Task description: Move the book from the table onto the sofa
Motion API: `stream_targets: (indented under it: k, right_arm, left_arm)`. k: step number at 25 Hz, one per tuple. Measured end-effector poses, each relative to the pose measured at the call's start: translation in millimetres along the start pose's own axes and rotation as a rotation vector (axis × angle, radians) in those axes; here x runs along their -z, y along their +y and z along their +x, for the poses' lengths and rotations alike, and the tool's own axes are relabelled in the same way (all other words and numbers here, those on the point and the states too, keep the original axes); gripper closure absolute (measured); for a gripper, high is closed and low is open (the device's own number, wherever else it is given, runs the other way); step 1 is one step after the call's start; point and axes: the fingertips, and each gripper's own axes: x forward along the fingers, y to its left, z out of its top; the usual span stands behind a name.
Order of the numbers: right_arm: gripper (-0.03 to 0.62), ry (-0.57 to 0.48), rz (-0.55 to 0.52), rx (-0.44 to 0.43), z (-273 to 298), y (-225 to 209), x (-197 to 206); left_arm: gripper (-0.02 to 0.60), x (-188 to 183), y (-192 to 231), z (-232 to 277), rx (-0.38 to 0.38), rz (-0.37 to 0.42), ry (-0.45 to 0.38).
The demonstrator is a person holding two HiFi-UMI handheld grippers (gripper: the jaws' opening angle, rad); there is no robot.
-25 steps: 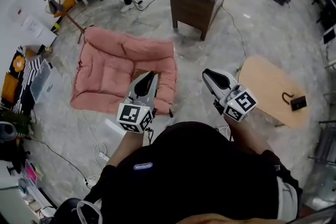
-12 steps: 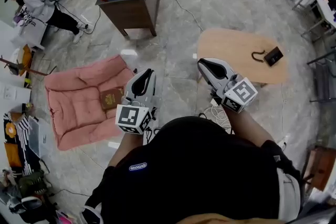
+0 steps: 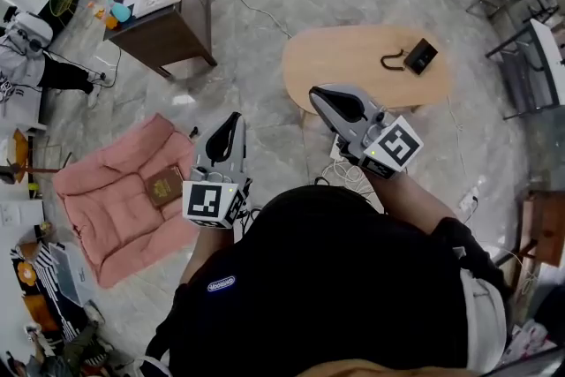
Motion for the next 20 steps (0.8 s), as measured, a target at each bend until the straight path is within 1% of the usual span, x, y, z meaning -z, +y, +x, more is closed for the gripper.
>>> stream_targets:
  k: [3, 7, 14, 20]
  right_arm:
    - [0.565, -0.034, -0.010, 0.019, -1, 6, -9]
    - [0.565, -0.037, -0.004, 0.027, -5, 19, -10]
    - [0.565, -0.001, -0.023, 0.054, -13, 27, -4]
    - [0.565, 0.011, -0.030, 0.046, -5, 35, -2]
  left_arm:
    - [0.575, -5, 1, -2, 0.015, 0.021, 0.001]
    - [0.578, -8, 4, -7, 0.032, 0.047, -0.004]
    - [0.578, -7, 0, -15, 0.041, 0.027, 0.020]
    - [0.578, 0, 5, -25, 0.043, 0.026, 0.030]
